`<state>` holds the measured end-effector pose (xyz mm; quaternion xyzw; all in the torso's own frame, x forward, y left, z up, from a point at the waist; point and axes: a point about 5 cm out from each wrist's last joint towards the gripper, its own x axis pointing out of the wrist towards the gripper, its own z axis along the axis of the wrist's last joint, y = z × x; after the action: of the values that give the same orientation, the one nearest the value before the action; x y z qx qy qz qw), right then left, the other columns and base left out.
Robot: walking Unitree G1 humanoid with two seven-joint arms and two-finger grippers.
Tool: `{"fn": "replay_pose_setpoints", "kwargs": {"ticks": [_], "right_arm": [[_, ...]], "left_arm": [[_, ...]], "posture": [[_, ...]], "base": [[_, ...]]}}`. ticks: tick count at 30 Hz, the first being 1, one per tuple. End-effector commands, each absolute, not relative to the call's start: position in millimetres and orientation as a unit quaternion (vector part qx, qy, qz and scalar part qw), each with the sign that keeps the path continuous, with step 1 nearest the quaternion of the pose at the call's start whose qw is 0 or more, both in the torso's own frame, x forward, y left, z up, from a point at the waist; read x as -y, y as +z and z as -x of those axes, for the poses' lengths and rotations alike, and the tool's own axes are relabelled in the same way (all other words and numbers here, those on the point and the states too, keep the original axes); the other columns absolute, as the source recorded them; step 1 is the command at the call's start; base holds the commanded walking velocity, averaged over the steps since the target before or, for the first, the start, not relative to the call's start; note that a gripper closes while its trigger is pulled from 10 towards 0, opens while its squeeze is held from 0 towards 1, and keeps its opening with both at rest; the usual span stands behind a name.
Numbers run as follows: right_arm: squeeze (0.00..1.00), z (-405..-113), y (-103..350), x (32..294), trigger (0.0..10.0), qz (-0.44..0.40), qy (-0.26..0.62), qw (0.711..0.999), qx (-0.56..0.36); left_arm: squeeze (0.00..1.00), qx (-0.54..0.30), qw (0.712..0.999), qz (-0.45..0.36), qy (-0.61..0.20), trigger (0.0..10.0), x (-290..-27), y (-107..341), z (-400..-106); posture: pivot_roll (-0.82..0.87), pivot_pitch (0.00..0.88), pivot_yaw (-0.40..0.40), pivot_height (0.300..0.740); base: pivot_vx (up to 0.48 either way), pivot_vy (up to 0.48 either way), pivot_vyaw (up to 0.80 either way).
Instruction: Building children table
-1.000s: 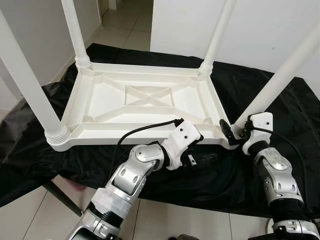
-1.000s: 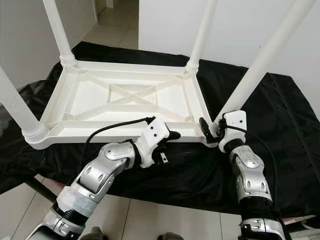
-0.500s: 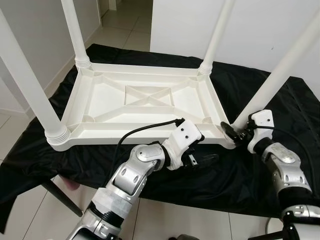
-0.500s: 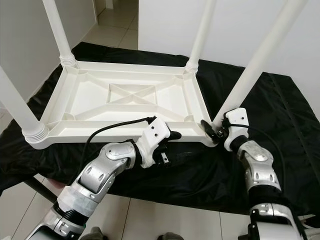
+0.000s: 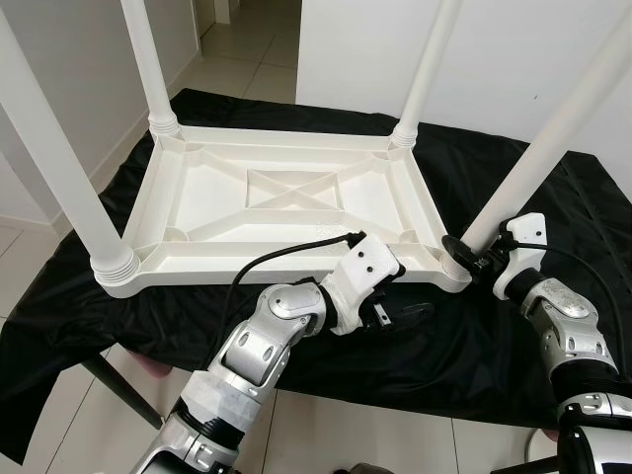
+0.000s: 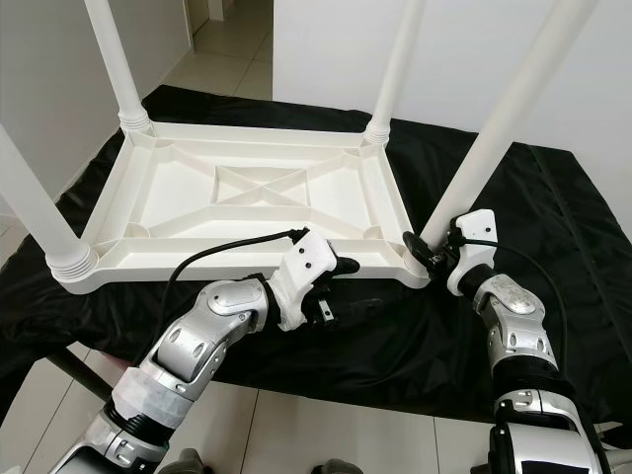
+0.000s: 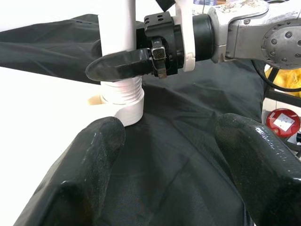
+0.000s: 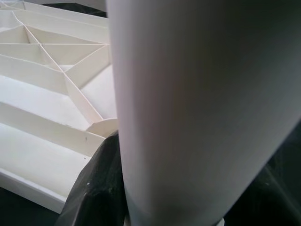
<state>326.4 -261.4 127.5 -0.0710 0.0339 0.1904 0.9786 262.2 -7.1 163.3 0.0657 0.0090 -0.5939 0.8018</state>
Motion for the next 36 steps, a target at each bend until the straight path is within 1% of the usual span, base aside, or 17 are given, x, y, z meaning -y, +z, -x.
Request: {"fn": "replay_pose_setpoints", "kwargs": {"ticks": [1,3,7,9,17,19,24,25,27,29,30,31,34,35,36], "right_arm": [[0.0,-322.9,106.7,264.7,10.0,0.051,0.17,0.98,-0.095],[0.0,-322.7,102.1,266.0,10.0,0.03,0.157,0.982,-0.104],[0.0,-322.7,100.3,267.2,10.0,0.014,0.149,0.983,-0.107],[0.0,-322.9,97.9,268.5,10.0,-0.012,0.137,0.984,-0.11],[0.0,-323.3,97.4,269.8,10.0,-0.006,0.125,0.986,-0.111],[0.0,-323.9,95.8,270.2,10.0,-0.008,0.106,0.988,-0.112],[0.0,-324.6,94.7,269.9,10.0,-0.007,0.089,0.99,-0.112],[0.0,-326.4,95.4,268.0,10.0,-0.006,0.065,0.992,-0.107],[0.0,-326.4,95.4,268.0,10.0,-0.006,0.065,0.992,-0.107],[0.0,-330.7,97.3,262.6,10.0,-0.021,-0.006,0.995,-0.098],[0.0,-330.7,97.3,262.6,10.0,-0.021,-0.006,0.995,-0.098],[0.0,-332.0,98.6,259.0,10.0,-0.026,-0.033,0.995,-0.092],[0.0,-333.8,100.9,241.2,10.0,-0.044,-0.069,0.994,-0.075],[0.0,-333.8,100.9,241.2,10.0,-0.044,-0.069,0.994,-0.075],[0.0,-333.2,100.9,234.3,10.0,-0.048,-0.08,0.993,-0.071]], "left_arm": [[0.0,-0.014,0.809,-0.065,-0.584,10.0,7.4,162.1,-261.5],[0.0,-0.014,0.809,-0.065,-0.583,10.0,7.2,162.5,-261.4],[0.0,-0.014,0.81,-0.065,-0.583,10.0,7.1,162.8,-261.5],[0.0,-0.014,0.81,-0.065,-0.583,10.0,6.7,163.3,-261.8],[0.0,-0.014,0.809,-0.065,-0.584,10.0,7.0,163.4,-262.0],[0.0,-0.014,0.809,-0.065,-0.584,10.0,7.1,163.1,-261.5],[0.0,-0.015,0.809,-0.065,-0.584,10.0,7.1,162.8,-261.3],[0.0,-0.015,0.81,-0.064,-0.583,10.0,6.8,162.7,-261.2],[0.0,-0.015,0.81,-0.064,-0.583,10.0,6.8,162.7,-261.2],[0.0,-0.015,0.81,-0.063,-0.583,10.0,6.5,162.6,-261.0],[0.0,-0.015,0.81,-0.063,-0.583,10.0,6.5,162.6,-261.0],[0.0,-0.014,0.81,-0.063,-0.583,10.0,6.4,162.6,-260.9],[0.0,-0.013,0.809,-0.063,-0.584,10.0,6.5,162.8,-260.6],[0.0,-0.013,0.809,-0.063,-0.584,10.0,6.5,162.8,-260.6],[0.0,-0.013,0.809,-0.063,-0.584,10.0,6.5,162.8,-260.4]], "posture": [[0.05,0.002,-0.061,0.74],[0.05,0.004,-0.06,0.74],[0.05,0.005,-0.059,0.74],[0.05,0.01,-0.056,0.74],[0.05,0.013,-0.058,0.74],[0.05,0.014,-0.063,0.74],[0.05,0.014,-0.065,0.74],[0.05,0.013,-0.067,0.74],[0.05,0.013,-0.067,0.74],[0.05,0.011,-0.066,0.74],[0.05,0.011,-0.066,0.74],[0.05,0.011,-0.066,0.74],[0.05,0.01,-0.067,0.74],[0.05,0.01,-0.067,0.74],[0.05,0.011,-0.069,0.74]], "base": [[0.0,0.0,0.0],[0.0,0.0,0.0],[0.0,0.0,0.0],[0.0,0.0,0.0],[0.0,0.0,0.0],[0.0,0.0,0.0],[0.0,0.0,0.0],[0.0,0.0,0.0],[0.0,0.0,0.0],[0.0,0.0,0.0],[0.0,0.0,0.0],[0.0,0.0,0.0],[0.0,0.0,0.0],[0.0,0.0,0.0],[0.0,0.0,0.0]]}}
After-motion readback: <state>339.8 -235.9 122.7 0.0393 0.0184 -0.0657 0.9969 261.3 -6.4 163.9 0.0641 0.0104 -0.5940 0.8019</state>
